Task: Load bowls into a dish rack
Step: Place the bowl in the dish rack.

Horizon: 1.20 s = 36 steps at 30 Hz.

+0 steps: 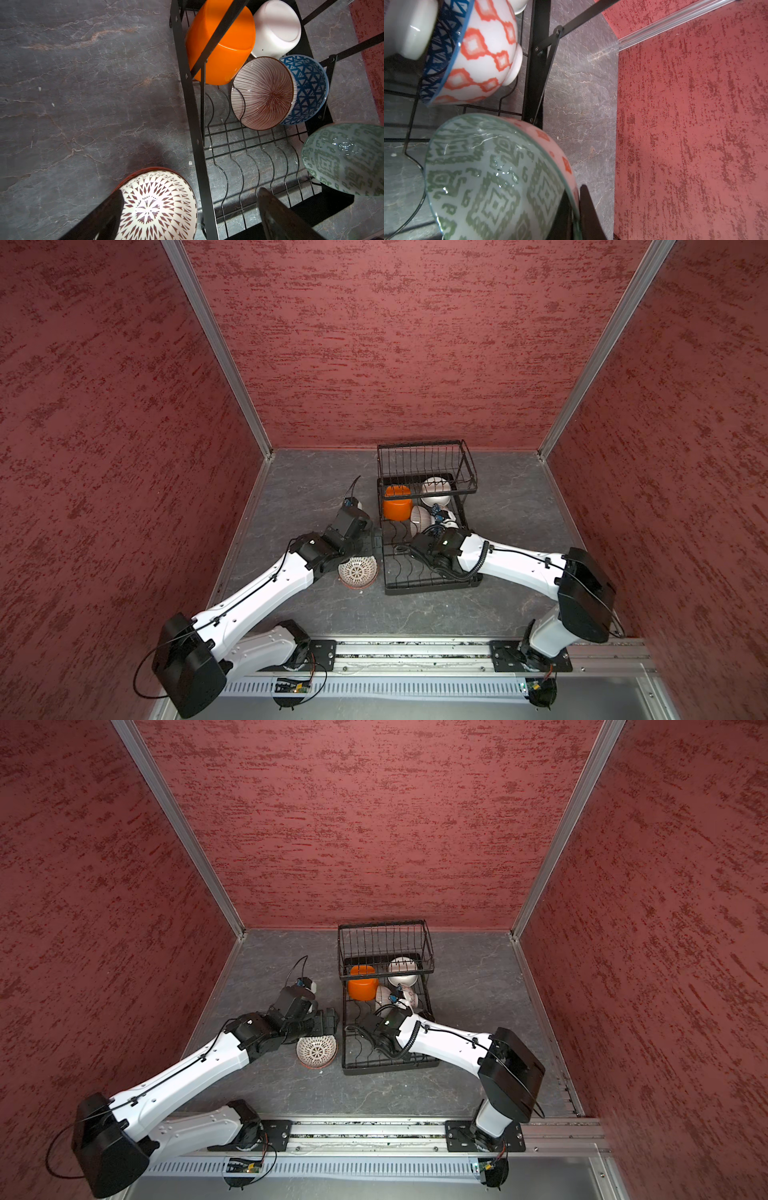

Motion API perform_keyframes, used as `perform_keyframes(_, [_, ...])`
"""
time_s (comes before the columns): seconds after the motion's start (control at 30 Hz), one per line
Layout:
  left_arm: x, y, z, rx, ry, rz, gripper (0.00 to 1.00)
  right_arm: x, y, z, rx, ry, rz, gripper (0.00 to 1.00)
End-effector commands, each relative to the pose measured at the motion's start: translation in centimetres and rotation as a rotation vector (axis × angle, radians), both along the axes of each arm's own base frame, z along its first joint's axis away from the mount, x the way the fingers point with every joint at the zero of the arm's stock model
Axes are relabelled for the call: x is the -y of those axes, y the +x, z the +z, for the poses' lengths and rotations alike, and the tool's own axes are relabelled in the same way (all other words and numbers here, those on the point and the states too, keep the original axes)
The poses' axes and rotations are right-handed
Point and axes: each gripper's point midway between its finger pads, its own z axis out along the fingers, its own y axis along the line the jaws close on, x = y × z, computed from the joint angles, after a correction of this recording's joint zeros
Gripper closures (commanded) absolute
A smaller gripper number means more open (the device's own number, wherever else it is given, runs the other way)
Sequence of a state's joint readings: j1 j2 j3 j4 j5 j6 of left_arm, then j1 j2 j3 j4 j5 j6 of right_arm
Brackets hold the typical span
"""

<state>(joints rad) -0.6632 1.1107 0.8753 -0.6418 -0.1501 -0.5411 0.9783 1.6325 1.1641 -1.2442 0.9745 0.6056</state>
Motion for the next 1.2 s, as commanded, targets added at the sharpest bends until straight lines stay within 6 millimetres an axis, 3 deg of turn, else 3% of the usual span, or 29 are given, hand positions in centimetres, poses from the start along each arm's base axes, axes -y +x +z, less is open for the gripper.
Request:
perform_keyframes(0.0, [-0.3,0.1,0.7,0.021,-0.012,-0.008,0.00,-0.2,0.8,1.7,0.074,-0.024,0.004,1.00])
perform_keyframes(0.5, [-2.5,-0.1,1.2,0.032,-0.019,0.042,0.00,-0.7,0.6,0.1,0.038,-0.090,0.020,1.00])
perform_keyframes(1.17, [-3.6,-0.5,0.8,0.027,-0.023,0.061,0.00,-1.6,0.6,-1.1,0.009,-0.166,0.022,1.00])
